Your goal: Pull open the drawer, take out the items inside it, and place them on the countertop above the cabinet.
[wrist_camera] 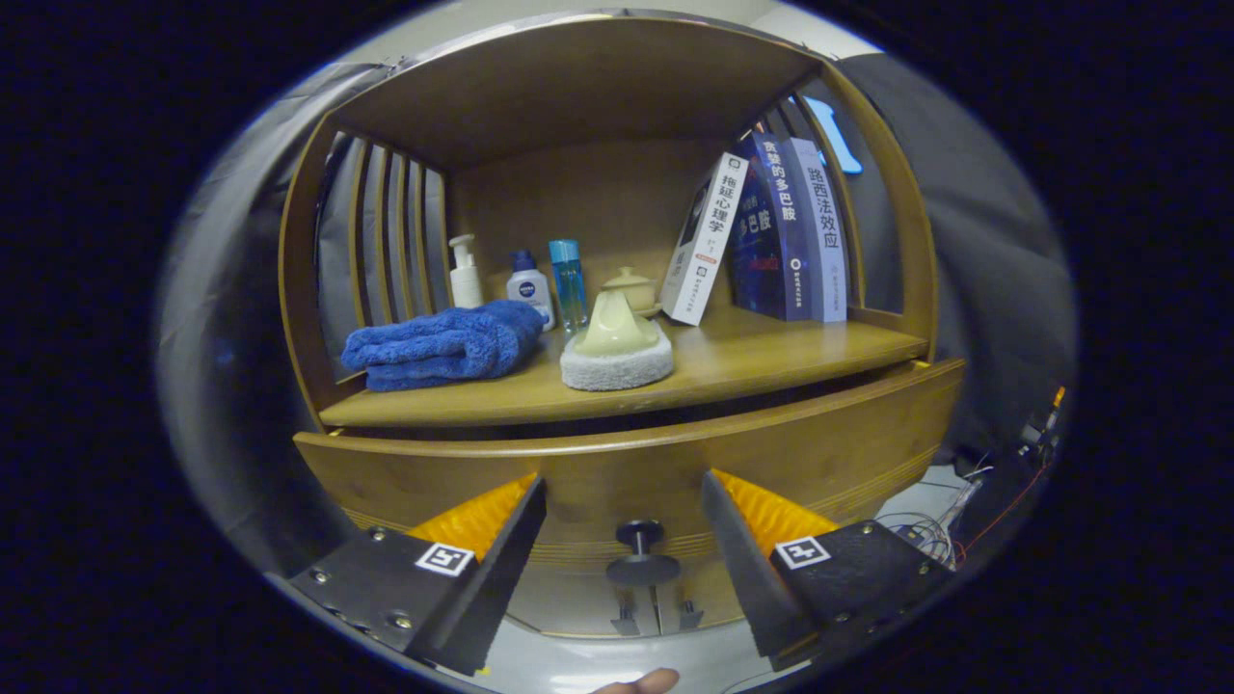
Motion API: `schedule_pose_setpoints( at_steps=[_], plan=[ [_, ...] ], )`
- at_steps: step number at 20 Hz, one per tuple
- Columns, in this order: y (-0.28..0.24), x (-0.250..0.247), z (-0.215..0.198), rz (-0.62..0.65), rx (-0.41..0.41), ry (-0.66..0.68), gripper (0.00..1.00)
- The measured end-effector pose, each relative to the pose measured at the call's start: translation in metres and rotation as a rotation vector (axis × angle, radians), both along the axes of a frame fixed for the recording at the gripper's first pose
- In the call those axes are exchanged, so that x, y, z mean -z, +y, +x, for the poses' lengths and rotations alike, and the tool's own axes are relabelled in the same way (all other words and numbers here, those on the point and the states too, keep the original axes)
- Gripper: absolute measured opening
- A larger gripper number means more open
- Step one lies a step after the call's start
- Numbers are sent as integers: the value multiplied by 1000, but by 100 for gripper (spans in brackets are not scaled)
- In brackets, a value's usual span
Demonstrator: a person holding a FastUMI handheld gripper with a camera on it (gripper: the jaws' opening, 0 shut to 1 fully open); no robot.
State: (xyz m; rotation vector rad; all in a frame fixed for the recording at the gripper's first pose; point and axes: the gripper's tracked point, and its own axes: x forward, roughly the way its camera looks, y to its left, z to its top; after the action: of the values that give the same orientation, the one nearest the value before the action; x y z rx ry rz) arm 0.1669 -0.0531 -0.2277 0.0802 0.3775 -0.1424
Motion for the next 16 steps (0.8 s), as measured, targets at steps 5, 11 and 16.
schedule_pose_setpoints(
  at_steps=[5, 11, 16],
  plan=[
    [-1, 3, 11, 10, 2, 3, 98],
    [-3, 20, 15, -44, -14, 91, 98],
    [-4, 23, 18, -17, -14, 80, 98]
  ],
)
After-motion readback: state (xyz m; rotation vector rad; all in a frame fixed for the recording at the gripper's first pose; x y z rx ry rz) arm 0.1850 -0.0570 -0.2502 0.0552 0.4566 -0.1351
